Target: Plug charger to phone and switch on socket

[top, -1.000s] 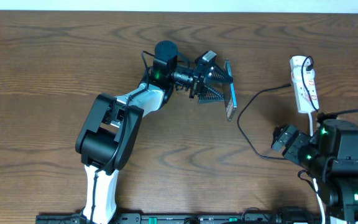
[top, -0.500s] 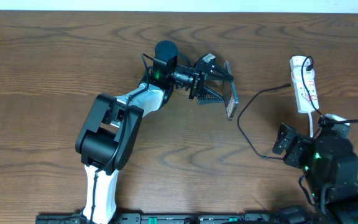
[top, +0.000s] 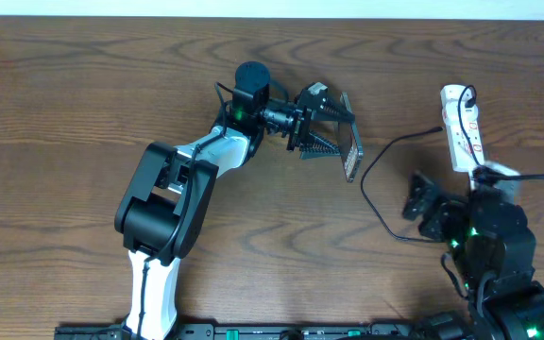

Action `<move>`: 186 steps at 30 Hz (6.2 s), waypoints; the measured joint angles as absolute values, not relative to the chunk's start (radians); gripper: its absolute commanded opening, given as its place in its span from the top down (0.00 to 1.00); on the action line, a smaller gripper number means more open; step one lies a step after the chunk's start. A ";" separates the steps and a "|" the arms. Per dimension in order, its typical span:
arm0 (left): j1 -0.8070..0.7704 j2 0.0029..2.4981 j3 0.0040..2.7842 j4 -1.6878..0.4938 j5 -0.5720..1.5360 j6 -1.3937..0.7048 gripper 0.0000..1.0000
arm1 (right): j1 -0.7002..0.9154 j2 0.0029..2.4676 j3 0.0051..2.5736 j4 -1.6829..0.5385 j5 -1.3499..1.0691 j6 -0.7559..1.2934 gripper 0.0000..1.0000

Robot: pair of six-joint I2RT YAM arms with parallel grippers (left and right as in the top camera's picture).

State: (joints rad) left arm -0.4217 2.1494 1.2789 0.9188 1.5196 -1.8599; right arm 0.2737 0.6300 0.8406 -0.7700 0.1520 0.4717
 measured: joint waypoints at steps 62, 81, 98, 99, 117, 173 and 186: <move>-0.413 2.149 1.279 0.951 1.518 -1.866 0.37 | 0.803 1.197 0.801 -0.330 0.667 0.451 0.99; -0.339 2.149 1.279 0.952 1.521 -1.808 0.02 | 0.803 1.111 0.795 -0.305 0.694 0.423 0.99; -0.054 2.014 1.243 1.571 1.553 -2.023 0.02 | 0.801 0.805 0.795 -0.519 0.471 0.885 0.99; -0.054 1.990 1.235 1.571 1.554 -2.023 0.02 | 0.801 0.809 0.795 -0.519 0.458 0.906 0.99; 0.026 1.273 0.773 1.577 1.566 -1.992 0.02 | 0.801 0.844 0.795 -0.526 0.356 0.980 0.99; 0.227 0.332 0.775 -0.813 0.516 -0.611 0.02 | 0.707 1.266 0.789 0.057 -0.085 1.069 0.99; 0.227 0.667 0.547 -0.205 0.793 -1.079 0.02 | 0.591 1.321 0.788 0.191 -0.480 1.189 0.99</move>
State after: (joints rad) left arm 0.2272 0.6670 0.5472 -0.2054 0.7933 -1.0794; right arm 0.5907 1.3212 0.7876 0.1913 -0.4801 1.1892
